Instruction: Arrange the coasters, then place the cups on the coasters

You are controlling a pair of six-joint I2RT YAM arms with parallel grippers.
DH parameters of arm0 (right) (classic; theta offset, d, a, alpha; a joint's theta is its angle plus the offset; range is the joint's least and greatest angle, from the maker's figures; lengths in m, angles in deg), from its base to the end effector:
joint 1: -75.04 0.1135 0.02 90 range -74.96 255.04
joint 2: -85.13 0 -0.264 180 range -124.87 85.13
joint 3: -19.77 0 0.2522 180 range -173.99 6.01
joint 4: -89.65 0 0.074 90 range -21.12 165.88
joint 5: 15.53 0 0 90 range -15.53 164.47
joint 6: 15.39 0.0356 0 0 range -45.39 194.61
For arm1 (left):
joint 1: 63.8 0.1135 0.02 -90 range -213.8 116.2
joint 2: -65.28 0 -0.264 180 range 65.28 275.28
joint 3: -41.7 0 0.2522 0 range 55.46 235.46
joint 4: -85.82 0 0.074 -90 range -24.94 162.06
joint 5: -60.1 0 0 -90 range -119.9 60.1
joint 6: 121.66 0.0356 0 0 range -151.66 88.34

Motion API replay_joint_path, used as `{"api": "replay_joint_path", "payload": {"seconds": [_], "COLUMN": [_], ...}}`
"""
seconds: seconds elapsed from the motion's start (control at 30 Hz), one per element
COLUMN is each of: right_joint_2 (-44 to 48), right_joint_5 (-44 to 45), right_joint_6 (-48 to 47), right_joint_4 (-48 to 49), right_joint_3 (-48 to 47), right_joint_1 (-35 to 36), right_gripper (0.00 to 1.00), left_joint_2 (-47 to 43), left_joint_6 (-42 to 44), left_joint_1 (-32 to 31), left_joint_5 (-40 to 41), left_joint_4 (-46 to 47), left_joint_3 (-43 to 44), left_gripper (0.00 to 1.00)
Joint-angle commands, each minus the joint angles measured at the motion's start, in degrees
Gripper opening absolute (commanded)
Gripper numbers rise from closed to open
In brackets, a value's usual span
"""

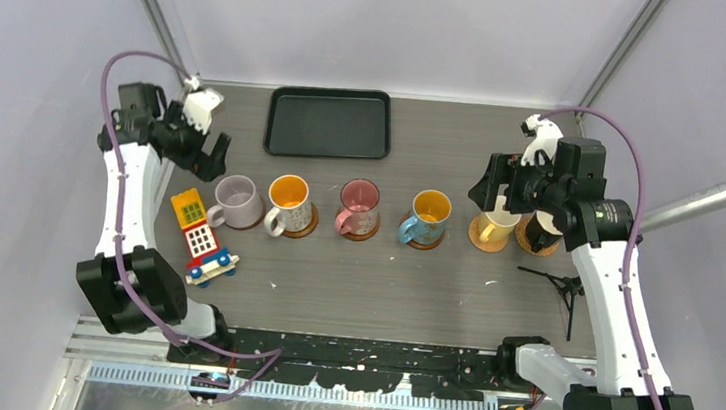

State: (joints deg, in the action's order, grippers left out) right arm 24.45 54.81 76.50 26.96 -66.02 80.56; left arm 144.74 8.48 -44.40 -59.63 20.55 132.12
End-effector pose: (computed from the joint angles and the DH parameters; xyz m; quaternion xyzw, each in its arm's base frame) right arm 0.2022 0.0316 0.3851 -0.1034 0.8812 0.1810 0.4244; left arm 0.2705 0.0765 0.3358 0.2429 0.8909 -0.0649 0.3783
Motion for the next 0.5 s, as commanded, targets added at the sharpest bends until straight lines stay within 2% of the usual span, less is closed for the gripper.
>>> {"api": "replay_joint_path", "payload": {"seconds": [0.0,0.1,0.2,0.27,0.33,0.47], "right_joint_2": [-1.5,-2.8,-3.7,-4.7,-5.2,-5.6], "right_joint_5": [-1.3,-0.8,1.1,2.6,4.4,8.6], "right_joint_6": [1.7,3.4,4.6,4.7,4.5,4.5], "right_joint_4": [5.6,8.7,11.3,12.2,12.7,15.1], "right_joint_3": [0.4,1.0,1.7,2.0,2.4,4.4], "right_joint_1": [0.6,1.3,2.8,3.9,5.1,7.3], "right_gripper": [0.85,0.85,0.85,0.85,0.85,0.85], "left_joint_2": [5.1,11.5,18.0,21.1,21.9,16.9], "left_joint_6": [-7.1,-10.3,-14.3,-16.9,-19.4,-21.4], "left_joint_1": [-7.3,-11.6,-14.2,-15.7,-17.5,-23.3], "left_joint_5": [8.5,11.7,11.0,10.2,10.7,18.5], "left_joint_4": [-10.3,-17.7,-24.5,-27.1,-26.8,-19.0], "left_joint_3": [13.3,24.6,36.5,40.5,40.6,30.3], "left_gripper": [1.00,1.00,1.00,1.00,1.00,1.00]}}
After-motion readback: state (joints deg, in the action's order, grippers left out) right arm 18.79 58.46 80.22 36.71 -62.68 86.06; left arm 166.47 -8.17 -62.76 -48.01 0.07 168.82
